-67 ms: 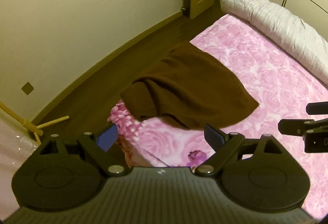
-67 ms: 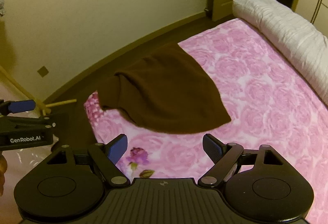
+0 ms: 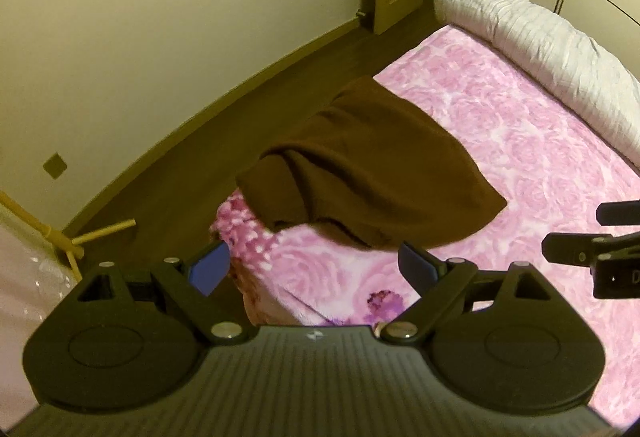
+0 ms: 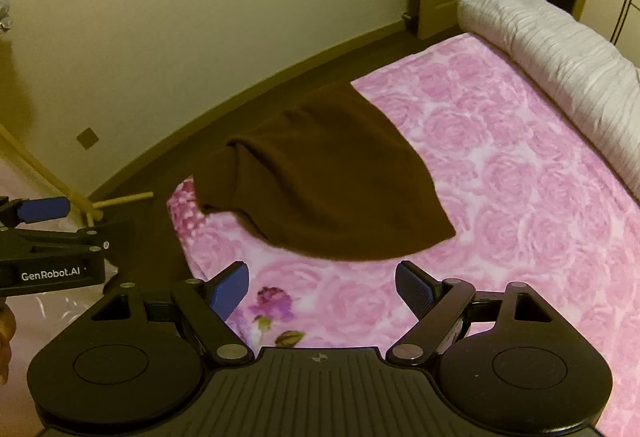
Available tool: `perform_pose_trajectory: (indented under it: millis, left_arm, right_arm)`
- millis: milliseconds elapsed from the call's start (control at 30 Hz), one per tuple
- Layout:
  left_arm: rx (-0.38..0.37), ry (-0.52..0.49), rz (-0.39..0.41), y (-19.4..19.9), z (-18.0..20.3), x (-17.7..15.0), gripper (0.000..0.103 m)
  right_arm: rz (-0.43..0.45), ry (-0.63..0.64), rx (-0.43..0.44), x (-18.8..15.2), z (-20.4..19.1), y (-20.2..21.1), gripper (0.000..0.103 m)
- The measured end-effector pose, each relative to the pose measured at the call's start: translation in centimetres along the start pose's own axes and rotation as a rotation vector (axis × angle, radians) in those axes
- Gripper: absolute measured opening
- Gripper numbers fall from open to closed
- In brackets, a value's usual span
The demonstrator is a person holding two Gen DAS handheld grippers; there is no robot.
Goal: Fold clothes
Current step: 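Move both grippers toward the crumpled brown vest on the bed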
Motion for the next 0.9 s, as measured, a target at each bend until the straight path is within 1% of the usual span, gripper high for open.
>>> perform_pose_trajectory:
  millis: [133, 200, 267, 333, 400, 533, 900]
  left_arm:
    - [-0.03, 0.022, 0.023, 0.1, -0.5, -0.6, 0.088]
    - [-0.016, 0.026, 0.014, -0.6, -0.6, -0.8, 0.088]
    - [-0.01, 0.037, -0.008, -1.0, -0.5, -0.8, 0.088]
    - [-0.005, 0.043, -0.028, -1.2, -0.3, -0.6, 0.088]
    - [-0.001, 0.048, -0.031, -1.1, 0.1, -0.6, 0.088]
    - [-0.007, 0.056, -0.029, -1.1, 0.0, -0.4, 0.088]
    - [-0.01, 0.059, -0.038, -1.4, 0.7, -0.1, 0.088]
  right_arm:
    - [0.008, -0.017, -0.011, 0.4, 0.7, -0.3, 0.084]
    - [-0.003, -0.011, -0.02, 0.6, 0.7, -1.3, 0.084]
    - [0.036, -0.01, 0.007, -0.3, 1.0, -0.9, 0.084]
    - [0.015, -0.014, 0.017, 0.1, 1.1, -1.3, 0.084]
    - [-0.01, -0.025, 0.051, 0.7, 1.9, -1.9, 0.084]
    - [-0.005, -0.024, 0.056, 0.6, 1.4, -2.0, 0.084]
    - [-0.006, -0.029, 0.067, 0.3, 2.4, -2.3, 0.084]
Point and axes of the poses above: each gripper's, at about its wrist camera, not at the fingertips, and y roughly against the way its jaws point, z to its right, x to its top, the point moved 8 cm from there along -y, roughly the way its jaws point, and after that the axes turned 1 degree about -x, right-handed, at the moved point
